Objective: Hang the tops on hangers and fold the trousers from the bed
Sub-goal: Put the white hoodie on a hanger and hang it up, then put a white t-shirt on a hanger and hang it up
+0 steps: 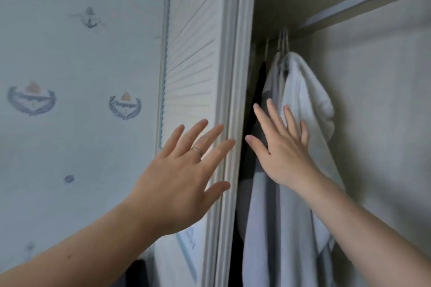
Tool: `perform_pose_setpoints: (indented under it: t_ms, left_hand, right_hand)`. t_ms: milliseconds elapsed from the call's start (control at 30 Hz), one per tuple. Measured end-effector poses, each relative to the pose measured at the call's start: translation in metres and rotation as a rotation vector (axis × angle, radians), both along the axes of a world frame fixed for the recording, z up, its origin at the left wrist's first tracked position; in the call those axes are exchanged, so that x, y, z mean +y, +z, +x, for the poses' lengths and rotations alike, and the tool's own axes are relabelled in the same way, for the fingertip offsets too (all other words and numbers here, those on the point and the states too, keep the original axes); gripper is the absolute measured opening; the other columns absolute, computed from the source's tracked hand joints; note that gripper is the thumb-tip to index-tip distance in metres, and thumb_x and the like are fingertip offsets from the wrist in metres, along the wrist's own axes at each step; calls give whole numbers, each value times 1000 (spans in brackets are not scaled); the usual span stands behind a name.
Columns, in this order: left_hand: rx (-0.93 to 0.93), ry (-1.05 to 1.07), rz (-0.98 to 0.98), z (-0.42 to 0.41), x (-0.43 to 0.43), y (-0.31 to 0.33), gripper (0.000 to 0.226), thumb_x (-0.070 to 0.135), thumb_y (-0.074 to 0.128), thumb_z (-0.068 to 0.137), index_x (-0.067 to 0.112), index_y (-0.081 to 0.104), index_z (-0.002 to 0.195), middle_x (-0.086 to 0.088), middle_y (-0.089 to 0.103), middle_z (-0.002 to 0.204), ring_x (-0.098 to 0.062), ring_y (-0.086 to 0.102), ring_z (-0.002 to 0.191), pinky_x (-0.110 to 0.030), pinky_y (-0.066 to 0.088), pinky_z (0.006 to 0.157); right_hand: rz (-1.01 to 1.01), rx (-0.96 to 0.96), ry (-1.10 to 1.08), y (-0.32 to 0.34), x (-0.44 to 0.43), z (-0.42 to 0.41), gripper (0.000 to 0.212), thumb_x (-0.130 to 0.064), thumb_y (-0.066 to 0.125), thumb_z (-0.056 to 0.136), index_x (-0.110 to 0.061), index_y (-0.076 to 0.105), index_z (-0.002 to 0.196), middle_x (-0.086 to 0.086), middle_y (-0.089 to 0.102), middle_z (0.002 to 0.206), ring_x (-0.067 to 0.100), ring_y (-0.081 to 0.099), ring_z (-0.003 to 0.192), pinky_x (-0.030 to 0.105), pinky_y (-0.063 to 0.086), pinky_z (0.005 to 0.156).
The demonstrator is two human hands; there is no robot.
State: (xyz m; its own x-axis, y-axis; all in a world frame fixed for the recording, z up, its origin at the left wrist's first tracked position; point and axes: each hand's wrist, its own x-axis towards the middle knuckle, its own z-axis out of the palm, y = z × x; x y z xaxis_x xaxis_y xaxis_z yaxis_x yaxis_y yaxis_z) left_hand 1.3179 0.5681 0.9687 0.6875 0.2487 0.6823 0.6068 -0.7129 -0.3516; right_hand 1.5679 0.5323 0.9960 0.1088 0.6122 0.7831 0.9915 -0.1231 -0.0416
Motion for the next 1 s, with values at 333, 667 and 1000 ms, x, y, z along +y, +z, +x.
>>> perform_pose_setpoints:
  t_ms: [333, 667, 1000]
  left_hand:
    - [-136, 258, -320, -235, -69, -127, 73, 68, 21, 98, 34, 13, 161, 4, 4, 170, -23, -6, 157, -55, 5, 125]
    - [-303, 720, -643, -484, -194, -254, 77, 72, 16, 92, 38, 4, 160, 10, -3, 169, -21, -10, 156, -52, 0, 125]
    - [-624, 1230, -933, -650, -300, -393, 79, 80, 9, 89, 43, 3, 159, 12, -5, 169, -14, -18, 154, -49, -2, 125]
  right_hand:
    - [-196, 6, 314, -115, -53, -231, 67, -71, 14, 93, -46, 1, 155, -16, -7, 167, 19, -9, 154, 57, -3, 119]
    - [-586, -27, 748, -235, -100, -476, 70, -69, 20, 91, -43, 13, 156, -19, 4, 167, 14, -2, 155, 50, 2, 123]
    - [-914, -123, 1262, -353, -99, -705, 68, -70, 25, 93, -49, 9, 155, -26, -1, 164, 4, -8, 153, 43, -6, 123]
